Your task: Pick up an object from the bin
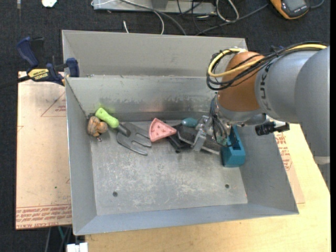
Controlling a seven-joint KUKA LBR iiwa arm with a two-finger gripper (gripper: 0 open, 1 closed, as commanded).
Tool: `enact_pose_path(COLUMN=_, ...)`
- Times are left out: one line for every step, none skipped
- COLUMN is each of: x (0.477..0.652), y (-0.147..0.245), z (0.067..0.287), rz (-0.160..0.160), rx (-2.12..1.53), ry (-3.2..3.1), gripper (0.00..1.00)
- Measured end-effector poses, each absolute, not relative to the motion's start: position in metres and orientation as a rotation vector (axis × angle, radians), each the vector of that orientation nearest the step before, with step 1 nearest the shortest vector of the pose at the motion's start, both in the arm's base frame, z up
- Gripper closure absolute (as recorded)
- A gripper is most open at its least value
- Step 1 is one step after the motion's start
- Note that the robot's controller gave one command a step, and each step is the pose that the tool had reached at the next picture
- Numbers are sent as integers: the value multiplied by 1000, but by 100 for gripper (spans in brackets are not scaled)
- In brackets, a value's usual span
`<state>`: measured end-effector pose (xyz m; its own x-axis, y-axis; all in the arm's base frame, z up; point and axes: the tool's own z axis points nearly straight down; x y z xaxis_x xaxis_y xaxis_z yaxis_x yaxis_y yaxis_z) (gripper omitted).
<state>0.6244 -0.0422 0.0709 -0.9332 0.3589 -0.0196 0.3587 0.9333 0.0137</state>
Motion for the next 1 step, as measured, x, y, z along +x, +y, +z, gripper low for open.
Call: enact_pose_path(x=621, y=-42, z=103, rz=15, rx=571, ry=3078, gripper=100)
